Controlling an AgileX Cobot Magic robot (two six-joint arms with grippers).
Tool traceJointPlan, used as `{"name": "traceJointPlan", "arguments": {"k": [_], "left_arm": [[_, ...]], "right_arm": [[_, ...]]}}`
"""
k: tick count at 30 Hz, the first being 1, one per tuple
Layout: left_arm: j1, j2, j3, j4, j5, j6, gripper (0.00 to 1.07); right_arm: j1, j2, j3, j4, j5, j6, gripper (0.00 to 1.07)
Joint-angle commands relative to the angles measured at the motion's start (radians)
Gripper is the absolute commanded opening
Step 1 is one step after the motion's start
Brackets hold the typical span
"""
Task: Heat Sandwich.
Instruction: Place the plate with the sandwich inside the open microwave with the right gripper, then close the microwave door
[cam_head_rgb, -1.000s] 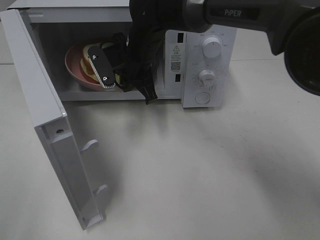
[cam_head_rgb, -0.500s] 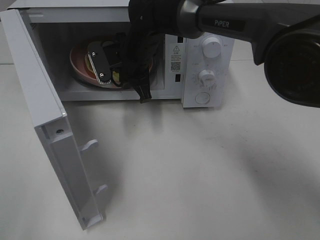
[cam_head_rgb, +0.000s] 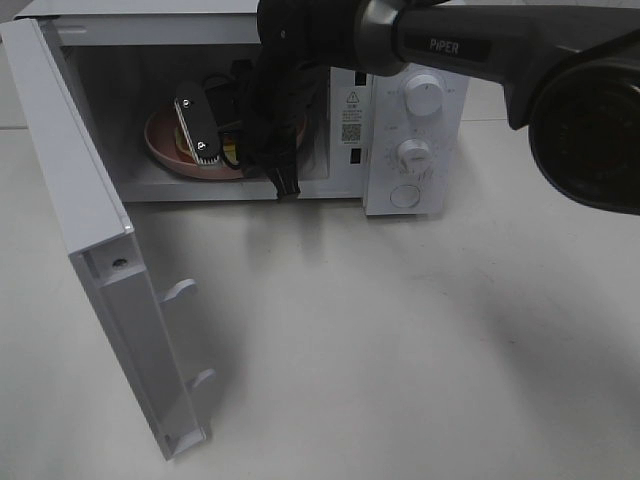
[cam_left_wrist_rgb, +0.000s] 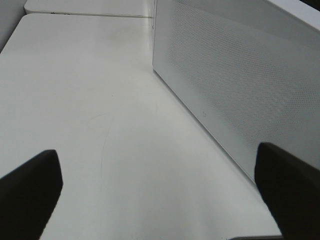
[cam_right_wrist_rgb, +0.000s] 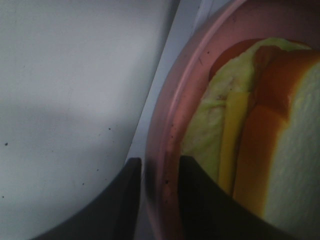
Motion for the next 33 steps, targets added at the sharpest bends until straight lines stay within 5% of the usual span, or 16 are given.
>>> {"name": "traceJointPlan", "arguments": {"k": [1, 7, 14, 33], "left_arm": [[0.001, -0.026, 0.005, 0.003, -0.012, -0.006, 1.03], [0.001, -0.026, 0.005, 0.003, -0.012, -0.006, 1.03], [0.001, -0.026, 0.005, 0.003, -0.012, -0.006, 1.03], [0.001, -0.026, 0.005, 0.003, -0.012, -0.006, 1.03]], "right_arm": [[-0.005, -0.007, -0.010, 0.006, 0.003, 0.021, 0.45], [-0.005, -0.028, -0.002, 0.007, 0.006, 0.061, 0.61], [-0.005, -0.061, 0.041, 0.007, -0.050, 0.132, 0.66], [-0.005, -0.327, 0.535, 0.001, -0.321, 0.133, 0.69]]}}
